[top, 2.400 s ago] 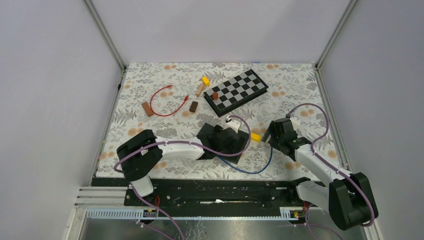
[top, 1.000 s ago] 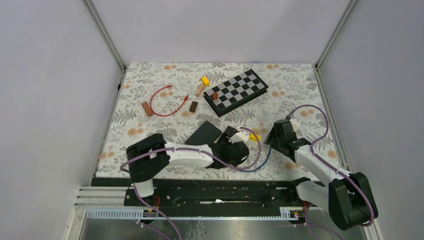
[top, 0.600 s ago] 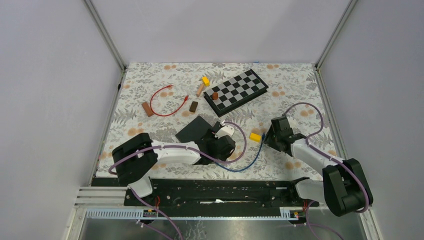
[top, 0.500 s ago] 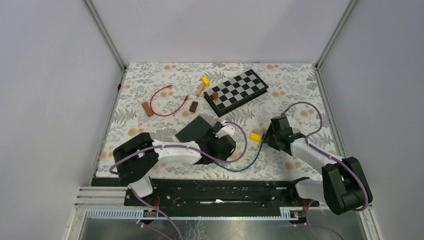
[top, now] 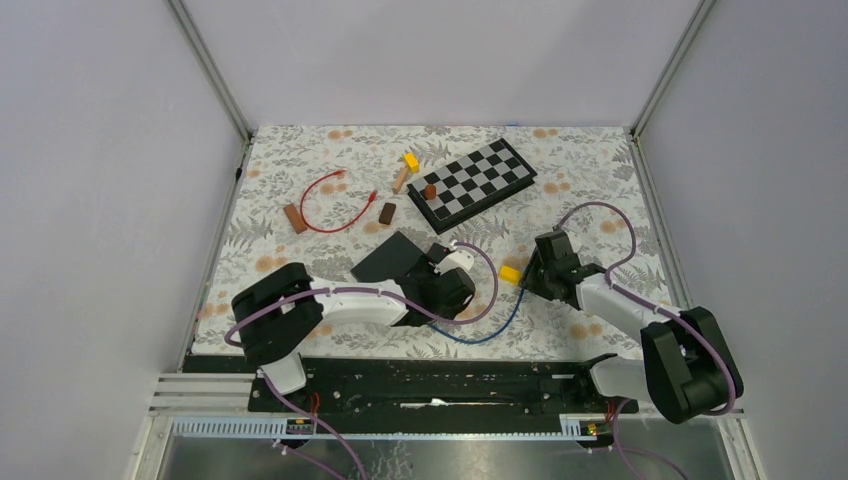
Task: Insert the plug into the switch port
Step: Pick up the connector from the center of the board.
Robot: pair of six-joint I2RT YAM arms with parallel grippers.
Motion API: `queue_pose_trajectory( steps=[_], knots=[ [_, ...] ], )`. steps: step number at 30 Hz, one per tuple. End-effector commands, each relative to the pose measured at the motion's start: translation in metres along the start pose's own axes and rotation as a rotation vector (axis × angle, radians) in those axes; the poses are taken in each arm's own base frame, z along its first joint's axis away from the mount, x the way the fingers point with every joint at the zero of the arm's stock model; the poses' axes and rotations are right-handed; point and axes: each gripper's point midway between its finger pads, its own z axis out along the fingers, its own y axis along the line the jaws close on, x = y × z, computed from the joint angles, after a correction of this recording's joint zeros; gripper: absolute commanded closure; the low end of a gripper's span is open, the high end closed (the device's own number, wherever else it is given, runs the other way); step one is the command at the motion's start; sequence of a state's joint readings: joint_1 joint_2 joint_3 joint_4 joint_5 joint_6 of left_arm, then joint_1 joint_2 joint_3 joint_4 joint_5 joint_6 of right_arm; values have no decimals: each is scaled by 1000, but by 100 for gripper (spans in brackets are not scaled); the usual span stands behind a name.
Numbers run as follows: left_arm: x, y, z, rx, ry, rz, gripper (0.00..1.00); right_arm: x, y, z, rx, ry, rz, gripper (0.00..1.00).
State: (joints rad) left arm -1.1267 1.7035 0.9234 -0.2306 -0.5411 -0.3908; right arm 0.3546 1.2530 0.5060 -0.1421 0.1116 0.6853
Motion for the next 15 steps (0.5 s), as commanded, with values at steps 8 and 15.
queue_pose_trajectory(
  steps=[8, 15],
  knots=[
    [33, -13, 7, 108, 120, 75, 15, -2, 9, 15, 26, 22, -68, 75],
    [28, -27, 13, 170, 111, 149, 15, -12, 6, -3, 3, -60, -50, 100]
  ],
)
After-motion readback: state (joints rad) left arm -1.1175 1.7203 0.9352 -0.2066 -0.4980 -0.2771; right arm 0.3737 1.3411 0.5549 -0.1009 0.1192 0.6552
